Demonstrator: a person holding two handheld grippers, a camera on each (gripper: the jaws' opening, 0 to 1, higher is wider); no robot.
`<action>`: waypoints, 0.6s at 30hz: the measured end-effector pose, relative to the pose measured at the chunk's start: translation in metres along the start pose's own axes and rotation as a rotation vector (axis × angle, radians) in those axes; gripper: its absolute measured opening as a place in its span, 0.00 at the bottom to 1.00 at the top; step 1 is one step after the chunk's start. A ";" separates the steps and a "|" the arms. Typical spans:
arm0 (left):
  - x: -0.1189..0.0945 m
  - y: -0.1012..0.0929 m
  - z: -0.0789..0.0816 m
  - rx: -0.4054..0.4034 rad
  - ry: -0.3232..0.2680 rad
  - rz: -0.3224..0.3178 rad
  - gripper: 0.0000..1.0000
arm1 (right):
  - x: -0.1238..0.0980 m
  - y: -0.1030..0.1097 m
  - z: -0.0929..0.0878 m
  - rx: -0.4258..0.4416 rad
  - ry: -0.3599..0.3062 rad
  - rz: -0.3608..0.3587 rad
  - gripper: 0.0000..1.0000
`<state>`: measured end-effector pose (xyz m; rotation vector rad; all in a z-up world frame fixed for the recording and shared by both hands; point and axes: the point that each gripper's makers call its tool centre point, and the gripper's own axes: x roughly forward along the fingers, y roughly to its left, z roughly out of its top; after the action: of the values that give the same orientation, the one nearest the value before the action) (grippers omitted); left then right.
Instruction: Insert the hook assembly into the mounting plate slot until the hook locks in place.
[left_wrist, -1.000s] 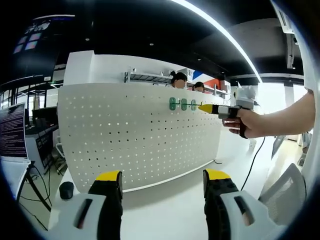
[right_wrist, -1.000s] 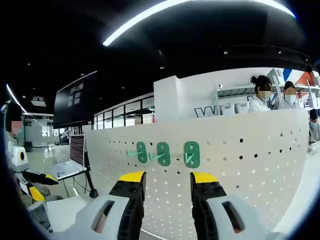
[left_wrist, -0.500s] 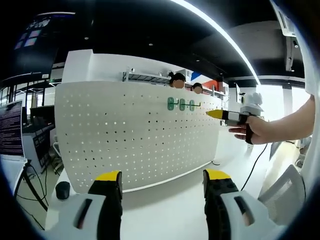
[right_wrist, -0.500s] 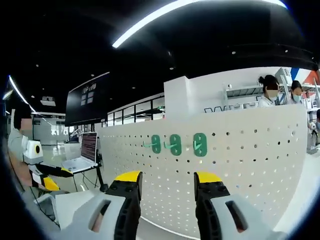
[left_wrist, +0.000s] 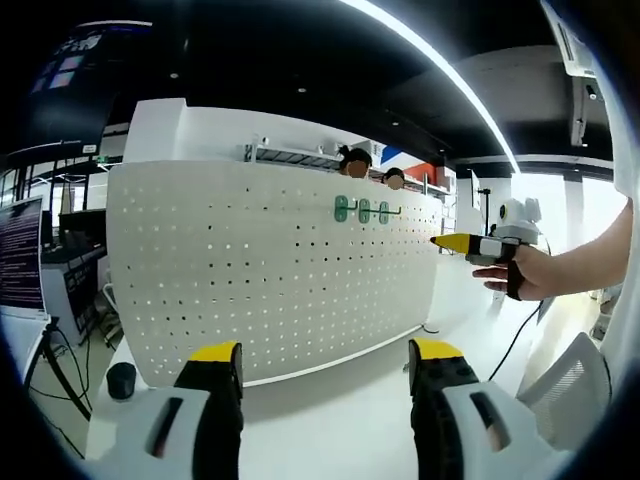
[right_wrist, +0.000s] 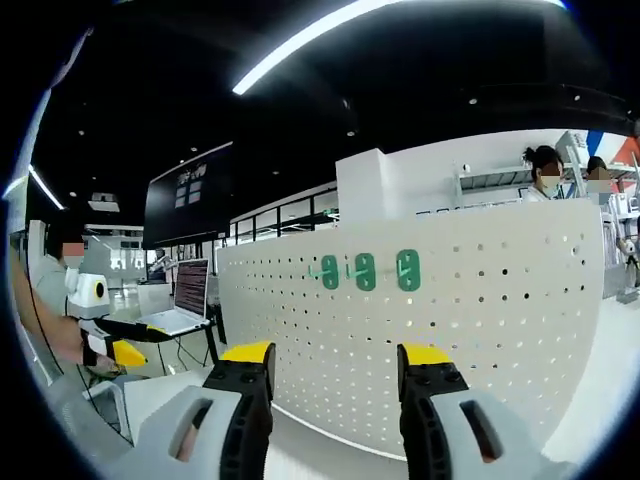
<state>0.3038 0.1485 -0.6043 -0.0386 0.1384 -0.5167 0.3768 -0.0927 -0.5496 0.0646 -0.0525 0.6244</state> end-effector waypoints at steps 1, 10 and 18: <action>0.000 0.000 0.000 0.001 0.000 -0.002 0.70 | -0.001 0.000 -0.001 0.003 0.003 0.002 0.48; 0.002 0.001 -0.001 0.000 0.001 -0.005 0.70 | -0.018 0.006 -0.009 0.005 0.013 0.007 0.51; 0.006 -0.001 0.005 0.010 -0.008 -0.014 0.70 | -0.031 0.011 -0.016 0.002 0.020 -0.002 0.54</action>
<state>0.3091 0.1451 -0.6001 -0.0323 0.1275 -0.5310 0.3458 -0.1003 -0.5675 0.0604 -0.0326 0.6226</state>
